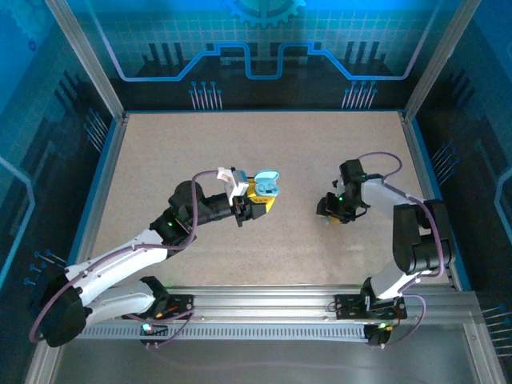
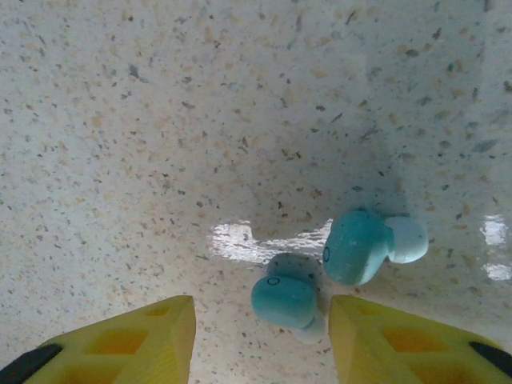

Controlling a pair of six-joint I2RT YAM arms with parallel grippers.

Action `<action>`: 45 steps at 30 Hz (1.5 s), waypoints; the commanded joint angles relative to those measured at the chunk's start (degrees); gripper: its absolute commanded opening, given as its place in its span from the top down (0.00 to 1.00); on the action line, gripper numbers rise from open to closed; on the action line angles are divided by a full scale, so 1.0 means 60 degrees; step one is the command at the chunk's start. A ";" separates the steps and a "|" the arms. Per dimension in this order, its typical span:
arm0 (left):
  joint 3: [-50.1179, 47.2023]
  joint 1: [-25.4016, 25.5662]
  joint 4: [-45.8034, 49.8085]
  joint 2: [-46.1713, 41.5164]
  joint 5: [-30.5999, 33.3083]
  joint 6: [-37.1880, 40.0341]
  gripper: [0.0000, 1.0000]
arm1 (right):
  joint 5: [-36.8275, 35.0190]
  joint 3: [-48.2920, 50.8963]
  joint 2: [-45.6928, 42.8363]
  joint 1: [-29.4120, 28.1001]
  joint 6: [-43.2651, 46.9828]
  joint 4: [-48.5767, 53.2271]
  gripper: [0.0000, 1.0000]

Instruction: Insert the wireless bluetooth earbuds into the charging case

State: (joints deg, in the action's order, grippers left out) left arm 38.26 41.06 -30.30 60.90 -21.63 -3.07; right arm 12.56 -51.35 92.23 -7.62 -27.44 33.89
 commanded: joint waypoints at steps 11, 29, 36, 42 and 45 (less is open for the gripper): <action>0.0061 0.0016 -0.0142 -0.0038 0.0132 -0.0080 0.64 | -0.0305 0.0006 0.0345 -0.0392 0.0077 -0.0024 0.52; -0.0028 0.0037 -0.0157 -0.0125 0.0148 -0.0095 0.64 | -0.0411 -0.0336 0.0786 -0.0805 -0.0324 0.0270 0.53; 0.0010 0.0028 -0.0047 -0.0191 0.0148 -0.0076 0.64 | 0.0194 -0.0270 0.0445 -0.1080 -0.0237 0.0249 0.57; 0.0021 0.0032 -0.0090 -0.0158 0.0090 -0.0132 0.64 | 0.0272 -0.0391 0.0244 -0.1446 -0.0108 0.0431 0.57; -0.0012 0.0035 -0.0128 -0.0173 0.0089 -0.0151 0.64 | 0.0347 -0.0427 0.0184 -0.1688 -0.0008 0.0310 0.56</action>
State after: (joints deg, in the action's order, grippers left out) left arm 38.26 41.06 -30.26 60.90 -21.63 -3.09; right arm 12.86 -52.99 95.02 -16.40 -28.47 35.03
